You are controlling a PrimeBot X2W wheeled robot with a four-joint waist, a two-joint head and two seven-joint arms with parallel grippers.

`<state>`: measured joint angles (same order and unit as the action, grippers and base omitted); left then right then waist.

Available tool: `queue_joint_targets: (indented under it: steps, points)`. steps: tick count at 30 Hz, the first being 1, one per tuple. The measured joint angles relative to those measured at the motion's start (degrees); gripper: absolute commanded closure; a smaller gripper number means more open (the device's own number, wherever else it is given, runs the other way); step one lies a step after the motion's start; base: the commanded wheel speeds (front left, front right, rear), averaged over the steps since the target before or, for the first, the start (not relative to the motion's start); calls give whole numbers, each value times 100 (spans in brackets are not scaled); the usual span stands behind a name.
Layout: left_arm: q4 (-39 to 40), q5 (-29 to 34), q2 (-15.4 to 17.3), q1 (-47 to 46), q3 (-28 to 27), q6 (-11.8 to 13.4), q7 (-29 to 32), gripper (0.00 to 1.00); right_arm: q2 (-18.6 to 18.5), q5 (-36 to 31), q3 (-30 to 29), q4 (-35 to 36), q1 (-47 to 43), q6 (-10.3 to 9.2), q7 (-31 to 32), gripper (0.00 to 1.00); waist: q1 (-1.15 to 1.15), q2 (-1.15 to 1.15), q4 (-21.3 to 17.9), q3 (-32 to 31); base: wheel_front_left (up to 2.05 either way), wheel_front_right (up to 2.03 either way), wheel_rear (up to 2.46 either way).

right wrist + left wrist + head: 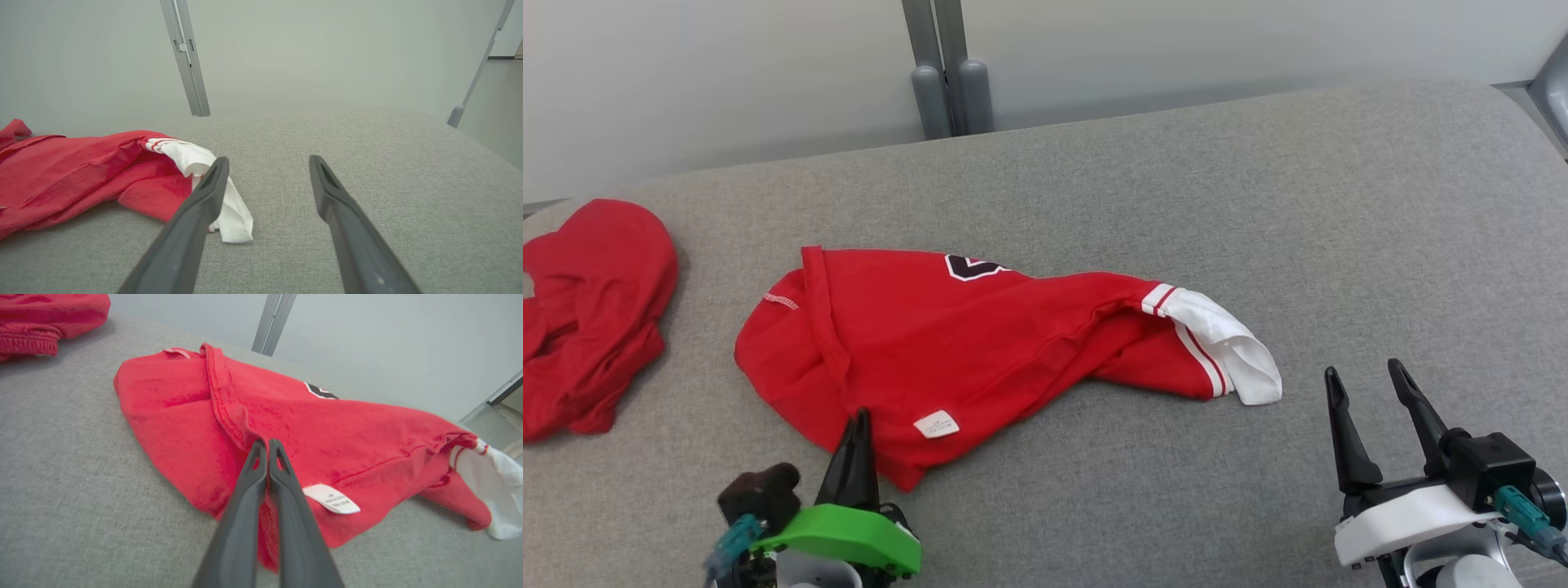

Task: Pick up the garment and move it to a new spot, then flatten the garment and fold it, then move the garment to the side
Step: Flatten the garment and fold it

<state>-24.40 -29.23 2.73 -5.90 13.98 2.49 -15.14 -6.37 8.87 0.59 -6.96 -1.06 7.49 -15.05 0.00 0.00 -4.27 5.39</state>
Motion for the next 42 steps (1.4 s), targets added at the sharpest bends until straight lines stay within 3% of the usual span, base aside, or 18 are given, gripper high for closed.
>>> queue_joint_targets:
  steps: [2, 5, 9, 13, 18, 19, 20, 21, 22, 25, 28, 35, 39, 42]
  points:
    - [450, -370, 8, 149, -167, -553, -1, 100, -9, 1, -18, 8, -26, 0, 0, 0, 0, 0, 14, -37, 0, 0, 0]
    - [894, -371, 77, 541, -47, -936, -1, 100, -7, 8, -76, 21, -109, 0, 0, 0, 0, 0, 48, -71, 0, 0, 0]
    - [1134, -246, 727, 1032, 742, -981, -3, 100, -3, 18, -91, 18, -177, 0, 0, 0, 0, 0, 128, -97, 0, 0, 0]
    - [970, -313, 1094, 1282, 1388, -987, -1, 100, 3, 37, -94, 21, -187, 0, 0, 0, 0, 0, 197, -93, 0, 0, 0]
    - [606, -447, 1037, 1279, 1603, -988, 0, 100, -15, 49, -54, 11, -188, 0, 0, 0, 0, 0, 303, -91, 0, 0, 0]
    - [543, -510, 993, 1265, 1582, -988, -1, 87, -20, 49, -62, 10, -188, 0, 0, 0, 0, 0, 324, -97, 0, 0, 0]
    - [490, -528, 969, 1250, 1561, -987, -1, 37, -31, 49, -62, 9, -190, 0, 0, 0, 0, 0, 341, -105, 0, 0, 0]
    - [427, -517, 959, 1235, 1558, -987, 0, 4, -49, 48, -60, 5, -190, 0, 0, 0, 0, 0, 356, -121, 0, 0, 0]
    - [370, -501, 936, 1235, 1514, -988, -1, 0, -65, 48, -59, 2, -193, 0, 0, 0, 0, 0, 368, -141, 0, 0, 0]
    - [287, -475, 881, 1273, 1199, -988, 0, 0, -97, 42, -54, 4, -215, 0, 0, 0, 0, 0, 392, -203, 0, 0, 0]
    - [514, -121, 817, 1399, 499, -959, 0, 0, -107, 9, -78, 46, -224, 0, 0, 0, 0, 0, 398, -273, 0, 0, 0]
    - [1842, 886, 179, 1792, -1125, -896, 0, 0, -63, -30, -236, 152, -346, 0, 0, 0, 0, 0, 401, -426, 0, 0, 0]
    - [2315, 1205, 29, 1828, -1577, -832, 0, 0, -47, -31, -365, 118, -417, 0, 0, 0, 0, 0, 375, -470, 0, 0, 0]
    - [2388, 1084, 26, 1864, -1612, -580, -1, 0, -25, -37, -461, 22, -460, 0, 0, 0, 0, 0, 330, -503, 0, 0, 0]
